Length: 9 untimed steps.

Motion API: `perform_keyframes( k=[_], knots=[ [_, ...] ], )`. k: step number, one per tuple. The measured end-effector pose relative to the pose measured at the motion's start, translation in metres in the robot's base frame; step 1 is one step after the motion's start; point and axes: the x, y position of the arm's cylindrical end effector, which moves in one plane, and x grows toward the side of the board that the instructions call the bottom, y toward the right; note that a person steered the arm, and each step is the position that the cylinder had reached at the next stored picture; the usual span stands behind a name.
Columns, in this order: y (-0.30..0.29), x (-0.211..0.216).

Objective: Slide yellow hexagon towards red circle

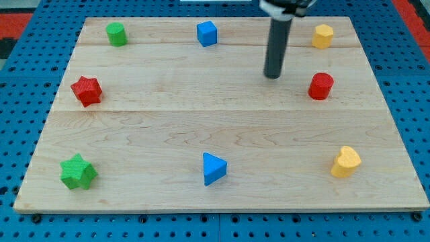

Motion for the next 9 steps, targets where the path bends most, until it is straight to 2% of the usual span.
perform_keyframes(
  k=[2, 3, 4, 5, 7, 8, 9],
  knots=[
    [0.14, -0.005],
    [0.195, -0.043],
    [0.192, -0.094],
    [0.14, -0.11],
    [-0.009, -0.086],
    [-0.002, -0.085],
    [0.042, -0.082]
  ],
)
